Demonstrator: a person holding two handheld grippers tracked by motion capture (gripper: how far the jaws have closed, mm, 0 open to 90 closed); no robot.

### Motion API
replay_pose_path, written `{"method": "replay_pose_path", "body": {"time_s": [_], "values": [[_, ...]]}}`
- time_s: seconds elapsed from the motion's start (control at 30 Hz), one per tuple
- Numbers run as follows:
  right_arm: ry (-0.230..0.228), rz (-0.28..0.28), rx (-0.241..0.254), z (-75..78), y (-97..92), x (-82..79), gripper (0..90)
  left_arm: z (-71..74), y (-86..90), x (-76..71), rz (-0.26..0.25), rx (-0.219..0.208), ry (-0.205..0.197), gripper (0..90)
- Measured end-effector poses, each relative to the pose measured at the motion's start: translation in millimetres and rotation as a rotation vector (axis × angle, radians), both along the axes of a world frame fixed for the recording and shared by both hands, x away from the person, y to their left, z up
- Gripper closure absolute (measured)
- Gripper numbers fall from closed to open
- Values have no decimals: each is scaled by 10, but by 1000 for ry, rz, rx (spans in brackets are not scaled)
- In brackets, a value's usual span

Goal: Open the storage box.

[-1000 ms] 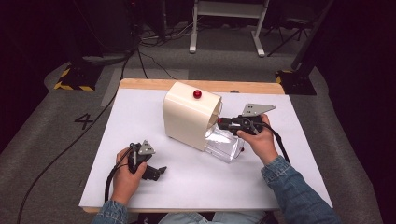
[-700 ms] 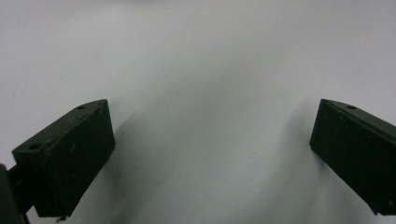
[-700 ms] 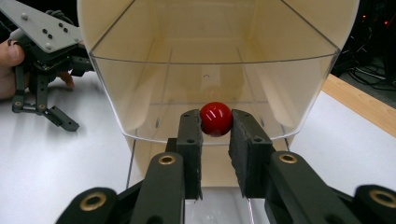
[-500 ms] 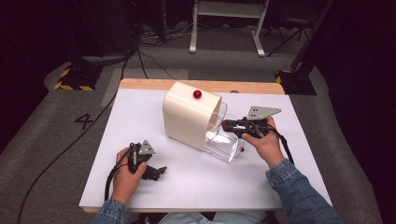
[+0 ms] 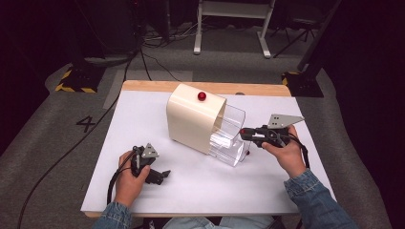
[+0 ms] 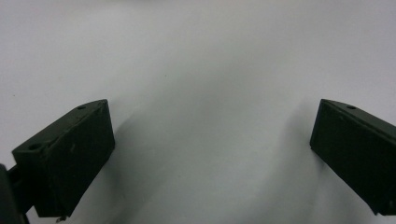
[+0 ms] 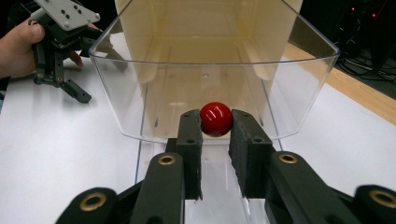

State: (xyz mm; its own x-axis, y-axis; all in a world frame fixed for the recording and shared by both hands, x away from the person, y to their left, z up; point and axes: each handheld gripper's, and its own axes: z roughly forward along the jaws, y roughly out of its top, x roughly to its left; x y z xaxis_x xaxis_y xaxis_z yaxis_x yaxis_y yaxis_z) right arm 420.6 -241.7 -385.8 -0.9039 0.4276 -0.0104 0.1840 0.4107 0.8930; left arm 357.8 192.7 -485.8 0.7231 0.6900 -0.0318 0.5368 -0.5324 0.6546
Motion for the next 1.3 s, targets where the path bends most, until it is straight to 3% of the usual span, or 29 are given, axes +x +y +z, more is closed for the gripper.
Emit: {"method": "replay_pose_path", "body": {"time_s": [0.23,0.67,1.0,1.3], "values": [[-3,-2,-8,27,-85,-47,746,0,2,-1,-1,3,-4,0],[28,-4,-51,-140,-145,-24,742,-3,1,-8,2,1,-7,0],[51,-12,-43,-230,-178,-8,722,-4,1,-9,3,0,-8,0],[46,-37,-39,-197,-256,-46,672,-3,0,-7,3,-1,-6,0]]}}
